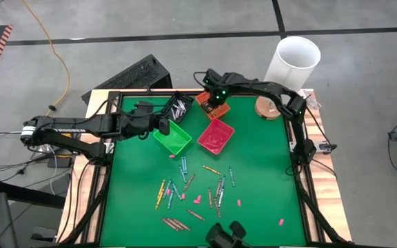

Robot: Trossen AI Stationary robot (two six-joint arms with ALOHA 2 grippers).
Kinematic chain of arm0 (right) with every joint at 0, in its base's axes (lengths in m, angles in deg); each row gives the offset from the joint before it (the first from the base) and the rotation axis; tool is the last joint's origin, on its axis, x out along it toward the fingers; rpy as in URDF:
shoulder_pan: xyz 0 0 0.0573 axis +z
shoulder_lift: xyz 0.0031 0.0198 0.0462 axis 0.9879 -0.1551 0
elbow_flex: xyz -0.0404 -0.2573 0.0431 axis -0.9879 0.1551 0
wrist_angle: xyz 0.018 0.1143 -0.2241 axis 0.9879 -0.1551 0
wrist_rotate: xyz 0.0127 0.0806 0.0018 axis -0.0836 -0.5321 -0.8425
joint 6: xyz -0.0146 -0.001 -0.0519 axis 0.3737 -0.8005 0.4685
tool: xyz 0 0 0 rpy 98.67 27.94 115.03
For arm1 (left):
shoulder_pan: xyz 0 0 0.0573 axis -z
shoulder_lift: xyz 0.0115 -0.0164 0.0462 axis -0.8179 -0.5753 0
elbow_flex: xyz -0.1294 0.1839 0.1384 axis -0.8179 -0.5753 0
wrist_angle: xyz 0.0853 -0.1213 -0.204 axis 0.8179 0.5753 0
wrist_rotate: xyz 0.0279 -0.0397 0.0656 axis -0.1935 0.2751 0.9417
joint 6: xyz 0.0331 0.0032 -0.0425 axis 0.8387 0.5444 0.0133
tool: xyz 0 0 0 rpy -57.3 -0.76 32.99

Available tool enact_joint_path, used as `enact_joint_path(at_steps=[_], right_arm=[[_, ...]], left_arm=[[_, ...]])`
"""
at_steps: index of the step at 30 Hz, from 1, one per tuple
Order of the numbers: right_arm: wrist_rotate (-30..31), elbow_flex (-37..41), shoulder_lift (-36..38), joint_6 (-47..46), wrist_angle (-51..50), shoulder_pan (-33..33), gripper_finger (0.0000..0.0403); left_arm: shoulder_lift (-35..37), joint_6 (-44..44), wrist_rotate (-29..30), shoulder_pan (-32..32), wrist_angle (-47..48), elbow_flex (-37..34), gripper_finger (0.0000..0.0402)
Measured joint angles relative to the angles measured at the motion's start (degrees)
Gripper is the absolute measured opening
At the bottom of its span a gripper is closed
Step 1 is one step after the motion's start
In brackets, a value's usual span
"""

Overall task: Sort crayons
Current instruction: Put the yellow crayon into the bin

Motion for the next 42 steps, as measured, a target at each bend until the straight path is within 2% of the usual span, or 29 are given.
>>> enact_joint_path(at_steps=[5,8,10,12,18,22,26,33,42], right_arm=[[0.2,0.0,0.3,0.9,0.3,0.0,0.0122],[0.0,0.0,1.8,2.1,0.3,-0.3,0.0144],[0.0,0.0,3.6,3.1,-0.1,-0.3,0.0154],[0.0,0.0,5.7,3.7,-0.1,-0.3,0.0159],[1.5,0.0,12.9,5.1,0.6,-0.6,0.0158],[2.9,0.0,16.9,6.0,0.7,-1.7,0.0154],[3.0,0.0,19.9,6.6,1.0,-3.2,0.0153],[3.1,0.0,21.7,7.0,0.9,-6.0,0.0152],[3.0,0.0,21.7,7.3,0.7,-6.8,0.0152]], left_arm=[[0.0,1.9,-3.6,0.0,0.1,0.0,0.0091],[0.0,3.6,-11.3,0.0,1.2,0.0,0.0104],[0.0,3.6,-17.4,0.6,4.4,0.0,0.0109],[-0.7,1.7,-21.2,2.4,8.9,0.0,0.011],[-4.4,-10.5,-22.8,11.6,20.5,0.0,0.0111],[-8.2,-19.8,-23.1,17.1,20.5,0.0,0.0111],[-13.6,-26.7,-26.2,20.7,20.2,0.0,0.0111],[-23.4,-31.1,-32.3,23.9,16.3,0.0,0.0111],[-30.0,-32.9,-33.2,25.5,12.2,0.0,0.0111]])
